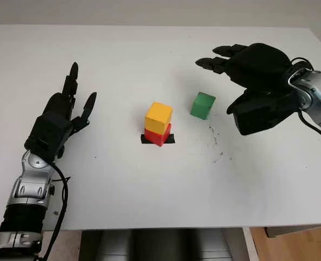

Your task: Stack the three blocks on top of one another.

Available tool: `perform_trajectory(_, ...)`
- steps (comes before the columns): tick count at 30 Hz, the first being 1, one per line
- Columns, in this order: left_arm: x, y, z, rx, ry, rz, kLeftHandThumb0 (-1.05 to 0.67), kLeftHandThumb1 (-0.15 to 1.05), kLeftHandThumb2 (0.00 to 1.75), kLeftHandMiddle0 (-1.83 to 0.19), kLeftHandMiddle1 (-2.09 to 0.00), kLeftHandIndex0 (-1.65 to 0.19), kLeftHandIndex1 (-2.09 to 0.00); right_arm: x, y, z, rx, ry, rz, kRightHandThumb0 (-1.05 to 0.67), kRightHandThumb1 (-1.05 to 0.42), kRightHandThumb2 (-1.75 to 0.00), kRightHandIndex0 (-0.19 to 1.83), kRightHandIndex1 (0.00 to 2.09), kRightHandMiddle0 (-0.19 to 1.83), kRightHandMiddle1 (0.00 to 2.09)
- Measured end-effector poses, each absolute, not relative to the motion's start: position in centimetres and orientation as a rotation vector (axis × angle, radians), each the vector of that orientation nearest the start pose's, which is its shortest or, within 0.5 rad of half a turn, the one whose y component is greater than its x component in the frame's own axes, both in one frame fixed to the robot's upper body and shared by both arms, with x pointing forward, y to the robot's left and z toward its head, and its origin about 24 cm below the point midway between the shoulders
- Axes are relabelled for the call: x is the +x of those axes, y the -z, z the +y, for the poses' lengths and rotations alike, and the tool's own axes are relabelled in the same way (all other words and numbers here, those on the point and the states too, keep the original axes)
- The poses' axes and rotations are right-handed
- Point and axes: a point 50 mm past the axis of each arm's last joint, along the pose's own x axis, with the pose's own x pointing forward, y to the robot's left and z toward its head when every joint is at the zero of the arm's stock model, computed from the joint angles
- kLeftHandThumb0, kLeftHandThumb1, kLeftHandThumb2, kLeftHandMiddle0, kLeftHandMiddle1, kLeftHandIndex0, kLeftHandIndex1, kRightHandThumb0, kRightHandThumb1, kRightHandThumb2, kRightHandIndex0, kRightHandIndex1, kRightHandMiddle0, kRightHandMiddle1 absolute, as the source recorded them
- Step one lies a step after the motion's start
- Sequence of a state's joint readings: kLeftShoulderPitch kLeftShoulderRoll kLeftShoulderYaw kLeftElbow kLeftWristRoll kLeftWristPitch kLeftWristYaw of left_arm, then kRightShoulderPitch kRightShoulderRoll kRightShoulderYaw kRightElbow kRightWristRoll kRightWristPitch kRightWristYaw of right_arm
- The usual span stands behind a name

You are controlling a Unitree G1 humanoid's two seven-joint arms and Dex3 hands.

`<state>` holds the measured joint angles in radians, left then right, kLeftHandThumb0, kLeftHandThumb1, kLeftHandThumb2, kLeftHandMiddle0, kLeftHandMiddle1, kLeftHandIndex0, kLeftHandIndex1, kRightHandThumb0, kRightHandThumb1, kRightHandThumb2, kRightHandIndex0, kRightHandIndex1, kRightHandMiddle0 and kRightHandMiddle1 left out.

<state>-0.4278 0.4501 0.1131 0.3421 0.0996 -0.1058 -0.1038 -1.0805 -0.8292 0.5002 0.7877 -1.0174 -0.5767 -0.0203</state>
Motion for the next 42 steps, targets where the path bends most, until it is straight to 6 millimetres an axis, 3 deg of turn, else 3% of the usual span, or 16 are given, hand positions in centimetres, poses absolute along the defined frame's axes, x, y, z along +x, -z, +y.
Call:
perform_trajectory(1,32.8,-12.8,24.7,0.526,-0.041,-0.193,-0.71,1.05,0.59,0.07,-1.47,0.11,-0.06,38.2,-22.6,-21.6,-2.005,-0.352,-0.496,-0.61,-0.76,-0.05,0.2,0.1,0.33,0.13)
perform_trajectory(2,32.8,-12.9,24.7,0.54,-0.051,-0.2,-0.72,1.05,0.59,0.07,-1.77,0.11,-0.06,38.3,-22.6,-21.7,-2.004,-0.346,-0.508,-0.6,-0.76,-0.05,0.2,0.1,0.33,0.13)
perform_trajectory(3,32.8,-13.0,24.7,0.55,-0.058,-0.206,-0.72,1.05,0.57,-0.09,-1.96,0.11,-0.06,38.4,-22.6,-21.9,-2.004,-0.341,-0.515,-0.59,-0.77,-0.06,0.19,0.08,0.32,0.12)
perform_trajectory(4,32.8,-13.0,24.8,0.558,-0.061,-0.209,-0.73,1.05,0.57,-0.08,-2.03,0.1,-0.06,38.5,-22.5,-21.9,-2.002,-0.337,-0.522,-0.59,-0.77,-0.06,0.17,0.07,0.32,0.12)
perform_trajectory(12,32.8,-13.0,24.7,0.573,-0.059,-0.212,-0.74,1.05,0.55,0.16,-2.09,0.1,-0.06,38.7,-21.3,-21.2,-1.965,-0.374,-0.598,-0.55,-0.77,-0.05,0.13,0.05,0.35,0.11)
perform_trajectory(17,32.8,-13.0,24.7,0.576,-0.058,-0.213,-0.74,1.05,0.55,0.18,-2.09,0.09,-0.06,38.9,-20.7,-21.0,-1.927,-0.378,-0.586,-0.51,-0.78,-0.06,0.15,0.06,0.37,0.11)
perform_trajectory(18,32.8,-13.0,24.7,0.581,-0.057,-0.212,-0.74,1.05,0.57,0.18,-1.35,0.1,-0.05,39.0,-20.6,-20.9,-1.919,-0.379,-0.584,-0.51,-0.78,-0.06,0.15,0.06,0.37,0.11)
perform_trajectory(19,32.8,-13.0,24.6,0.59,-0.056,-0.211,-0.74,1.05,0.58,0.13,-0.78,0.1,-0.05,39.0,-20.5,-20.8,-1.913,-0.381,-0.581,-0.52,-0.78,-0.06,0.15,0.06,0.37,0.11)
perform_trajectory(20,32.8,-13.0,24.6,0.599,-0.054,-0.21,-0.74,1.05,0.58,0.0,-0.43,0.1,-0.05,39.0,-20.3,-20.7,-1.909,-0.385,-0.58,-0.52,-0.78,-0.06,0.15,0.06,0.38,0.11)
perform_trajectory(21,32.8,-13.0,24.5,0.606,-0.052,-0.209,-0.73,1.05,0.58,-0.04,-0.28,0.1,-0.05,39.1,-20.2,-20.6,-1.907,-0.39,-0.577,-0.52,-0.78,-0.06,0.15,0.06,0.38,0.11)
perform_trajectory(22,32.8,-13.0,24.5,0.608,-0.051,-0.209,-0.73,1.05,0.57,-0.03,-0.73,0.1,-0.05,39.1,-20.1,-20.5,-1.906,-0.396,-0.572,-0.52,-0.79,-0.06,0.15,0.06,0.38,0.1)
perform_trajectory(23,32.8,-13.0,24.5,0.607,-0.051,-0.209,-0.74,1.05,0.57,0.08,-1.54,0.1,-0.05,39.1,-19.9,-20.4,-1.905,-0.403,-0.565,-0.52,-0.79,-0.06,0.15,0.06,0.38,0.1)
perform_trajectory(25,32.8,-13.0,24.5,0.601,-0.05,-0.208,-0.74,1.05,0.57,0.05,-1.95,0.11,-0.05,39.2,-19.6,-20.2,-1.903,-0.419,-0.559,-0.52,-0.79,-0.06,0.14,0.05,0.38,0.1)
perform_trajectory(27,32.8,-13.0,24.5,0.594,-0.048,-0.208,-0.73,1.05,0.57,-0.04,-2.06,0.11,-0.05,39.2,-19.4,-19.9,-1.902,-0.431,-0.558,-0.52,-0.8,-0.06,0.13,0.05,0.38,0.1)
perform_trajectory(32,32.8,-13.1,24.5,0.595,-0.053,-0.215,-0.73,1.05,0.57,-0.09,-2.09,0.15,-0.04,39.3,-18.9,-19.5,-1.912,-0.46,-0.553,-0.49,-0.81,-0.06,0.13,0.05,0.41,0.1)
perform_trajectory(42,32.7,-13.1,24.5,0.591,-0.052,-0.219,-0.74,1.05,0.56,0.12,-2.09,0.14,-0.05,39.2,-18.1,-19.3,-1.927,-0.474,-0.574,-0.45,-0.82,-0.06,0.17,0.07,0.56,0.14)
